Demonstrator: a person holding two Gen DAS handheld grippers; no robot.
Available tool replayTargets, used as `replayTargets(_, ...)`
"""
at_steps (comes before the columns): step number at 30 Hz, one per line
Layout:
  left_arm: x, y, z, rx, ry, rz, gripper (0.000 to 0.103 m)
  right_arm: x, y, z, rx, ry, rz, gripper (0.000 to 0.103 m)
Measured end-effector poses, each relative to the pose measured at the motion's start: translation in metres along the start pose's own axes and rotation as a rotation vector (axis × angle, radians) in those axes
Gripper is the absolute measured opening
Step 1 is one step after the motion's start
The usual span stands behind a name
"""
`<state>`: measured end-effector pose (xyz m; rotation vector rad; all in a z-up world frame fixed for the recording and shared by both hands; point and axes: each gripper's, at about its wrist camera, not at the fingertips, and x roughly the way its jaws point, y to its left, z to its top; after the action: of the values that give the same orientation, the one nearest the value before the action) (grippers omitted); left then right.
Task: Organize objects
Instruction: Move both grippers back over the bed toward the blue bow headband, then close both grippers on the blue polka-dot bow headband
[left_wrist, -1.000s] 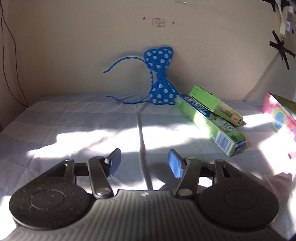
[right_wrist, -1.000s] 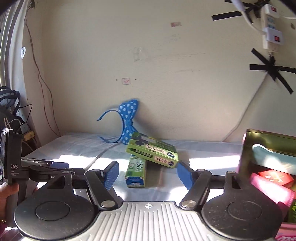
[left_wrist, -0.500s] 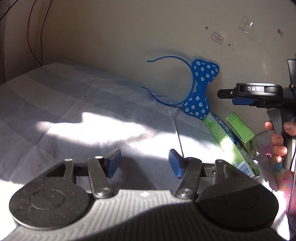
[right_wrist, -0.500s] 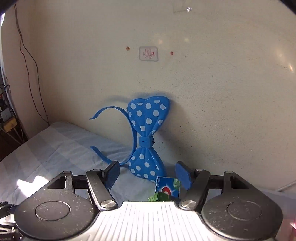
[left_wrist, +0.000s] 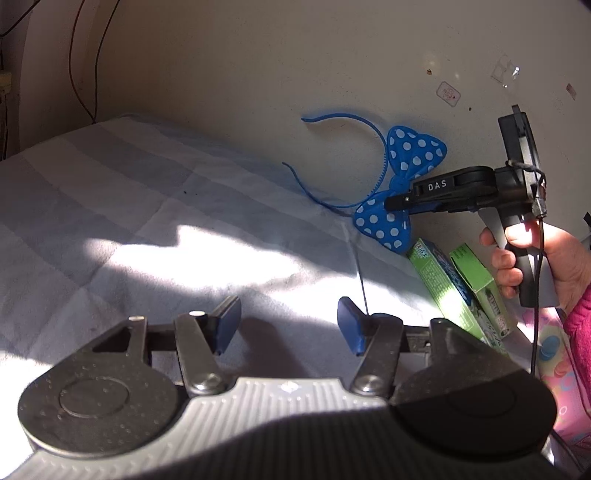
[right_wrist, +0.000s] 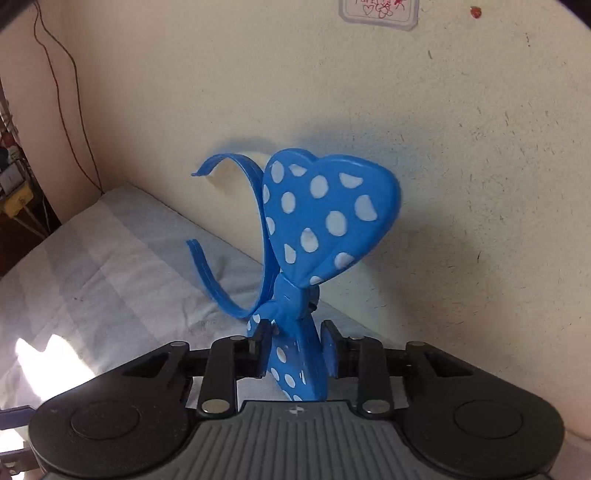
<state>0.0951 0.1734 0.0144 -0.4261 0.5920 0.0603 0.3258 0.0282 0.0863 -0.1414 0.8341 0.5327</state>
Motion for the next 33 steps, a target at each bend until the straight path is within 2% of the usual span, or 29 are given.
replayTargets(3, -0.004, 0.004, 0.002, -0.013, -0.029, 0.025, 0.059, -0.009, 0.009, -0.007, 0.075, 0.001, 0.049, 0.013)
replayTargets(8, -0.011, 0.014, 0.007, -0.056, -0.069, 0.038, 0.059, -0.043, 0.024, -0.052, 0.313, -0.027, 0.230, 0.008)
replayTargets(11, -0.014, 0.018, 0.009, -0.073, -0.088, 0.034, 0.059, -0.065, 0.027, -0.098, 0.482, -0.040, 0.343, 0.008)
replayTargets(16, -0.016, 0.020, 0.009, -0.092, -0.103, 0.002, 0.059, -0.101, 0.039, -0.192, 0.683, -0.029, 0.440, 0.009)
replayTargets(18, -0.016, 0.016, 0.007, -0.069, -0.110, -0.009, 0.059, -0.120, 0.043, -0.224, 0.725, -0.023, 0.451, 0.018)
replayTargets(19, -0.017, 0.013, 0.006, -0.043, -0.118, -0.017, 0.059, -0.128, 0.047, -0.238, 0.736, -0.026, 0.445, 0.020)
replayTargets(21, -0.019, 0.006, 0.003, 0.001, -0.126, -0.035, 0.059, -0.148, 0.056, -0.265, 0.715, -0.036, 0.410, 0.036)
replayTargets(24, -0.020, -0.003, -0.003, 0.063, -0.101, -0.069, 0.059, -0.178, 0.060, -0.291, 0.647, -0.064, 0.334, 0.035)
replayTargets(27, -0.036, -0.014, -0.011, 0.099, -0.075, -0.066, 0.059, -0.212, 0.054, -0.302, 0.561, -0.150, 0.222, 0.038)
replayTargets(29, -0.058, -0.022, -0.023, 0.138, -0.070, -0.087, 0.059, -0.230, 0.056, -0.296, 0.435, -0.216, 0.106, 0.039)
replayTargets(31, -0.075, -0.030, -0.040, 0.193, -0.062, -0.081, 0.060, -0.234, 0.058, -0.297, 0.266, -0.243, -0.015, 0.040)
replayTargets(32, -0.083, -0.034, -0.050, 0.225, -0.066, -0.079, 0.068, -0.235, 0.056, -0.300, 0.189, -0.247, -0.050, 0.044)
replayTargets(33, -0.088, -0.038, -0.058, 0.257, -0.068, -0.074, 0.081, -0.232, 0.058, -0.300, 0.122, -0.245, -0.062, 0.051)
